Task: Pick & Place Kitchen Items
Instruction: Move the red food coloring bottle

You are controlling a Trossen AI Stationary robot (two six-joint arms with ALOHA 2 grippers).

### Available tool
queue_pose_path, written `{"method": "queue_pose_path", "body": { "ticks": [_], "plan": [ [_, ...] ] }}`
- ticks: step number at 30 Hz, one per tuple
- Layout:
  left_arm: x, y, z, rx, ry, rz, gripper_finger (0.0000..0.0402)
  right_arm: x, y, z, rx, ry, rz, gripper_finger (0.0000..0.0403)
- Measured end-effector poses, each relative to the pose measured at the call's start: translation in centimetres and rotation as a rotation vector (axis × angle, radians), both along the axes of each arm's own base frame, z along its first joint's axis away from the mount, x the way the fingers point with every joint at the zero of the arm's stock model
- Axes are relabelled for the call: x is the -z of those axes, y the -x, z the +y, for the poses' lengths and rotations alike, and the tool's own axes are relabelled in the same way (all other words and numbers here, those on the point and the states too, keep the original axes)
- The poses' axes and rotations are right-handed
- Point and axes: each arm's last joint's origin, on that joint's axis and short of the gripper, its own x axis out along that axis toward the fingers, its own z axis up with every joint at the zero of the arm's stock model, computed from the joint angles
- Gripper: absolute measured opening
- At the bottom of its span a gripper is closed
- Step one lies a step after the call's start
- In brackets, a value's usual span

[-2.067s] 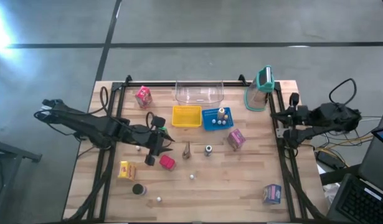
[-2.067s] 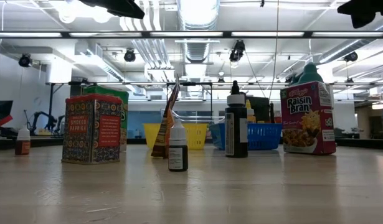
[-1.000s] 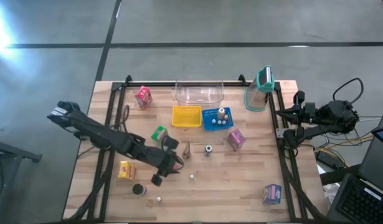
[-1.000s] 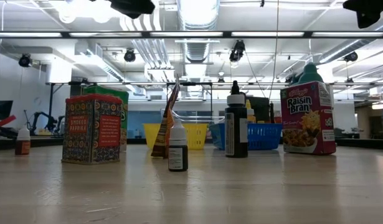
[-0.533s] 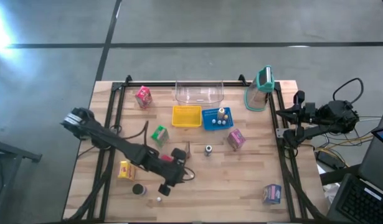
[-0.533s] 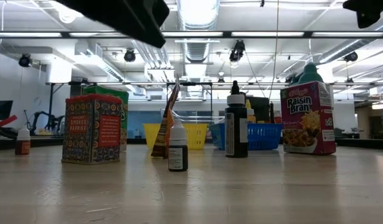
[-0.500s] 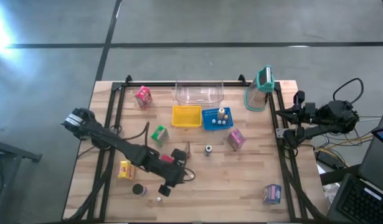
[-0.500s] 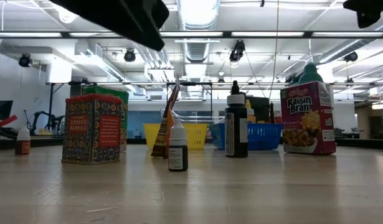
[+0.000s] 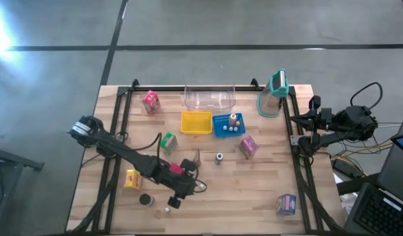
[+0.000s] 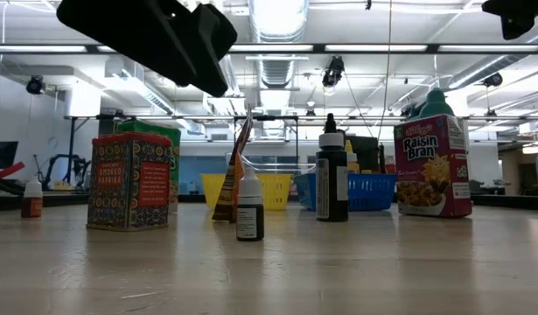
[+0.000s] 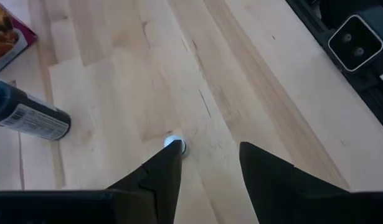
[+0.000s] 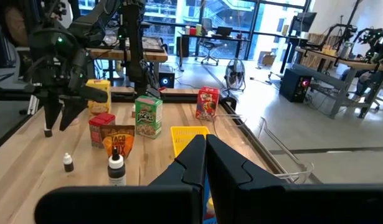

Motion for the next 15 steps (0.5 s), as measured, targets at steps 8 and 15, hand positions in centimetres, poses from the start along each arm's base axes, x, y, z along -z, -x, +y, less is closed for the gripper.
{"method": "queue_pose_path", "body": {
  "ticks": [8, 15],
  "plan": [
    [0.9, 0.4, 0.1, -0.100, 0.019, 0.023, 0.0168, 0.0, 0.0, 0.0, 0.000, 0.000, 0.000, 0.0008],
    [1.7, 1.8, -1.5, -0.139, -0.002, 0.013, 0.0167, 0.0, 0.0, 0.0, 0.000, 0.000, 0.000, 0.0008]
  ]
}}
